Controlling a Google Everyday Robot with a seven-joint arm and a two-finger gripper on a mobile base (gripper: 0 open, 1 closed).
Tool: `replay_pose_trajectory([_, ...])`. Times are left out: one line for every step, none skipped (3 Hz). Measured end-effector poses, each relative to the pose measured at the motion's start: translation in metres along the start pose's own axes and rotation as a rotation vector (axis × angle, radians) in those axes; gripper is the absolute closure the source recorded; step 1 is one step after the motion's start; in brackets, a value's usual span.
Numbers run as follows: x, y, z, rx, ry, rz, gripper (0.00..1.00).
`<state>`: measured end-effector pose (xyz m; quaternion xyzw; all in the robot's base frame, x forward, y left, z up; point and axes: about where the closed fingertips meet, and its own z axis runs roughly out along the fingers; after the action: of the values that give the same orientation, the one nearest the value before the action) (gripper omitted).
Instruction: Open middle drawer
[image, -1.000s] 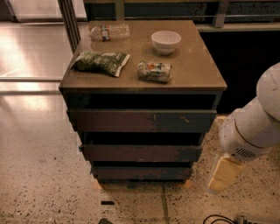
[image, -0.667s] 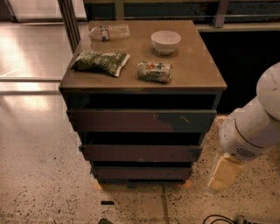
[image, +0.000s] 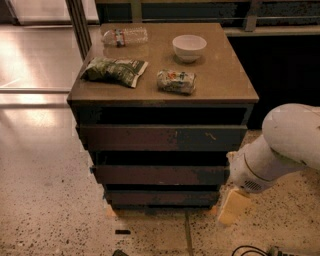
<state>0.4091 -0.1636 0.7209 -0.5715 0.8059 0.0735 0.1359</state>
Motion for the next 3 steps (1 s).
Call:
replay_pose_trajectory([-0.001,0.001,0.066,-0.121,-0.019,-0.013,0.00])
replay_pose_trajectory([-0.001,0.001,0.067,-0.120,-0.020,-0.011,0.00])
replay_pose_trajectory([0.000,0.008,0.077,-0.110,-0.033,0.011,0.00])
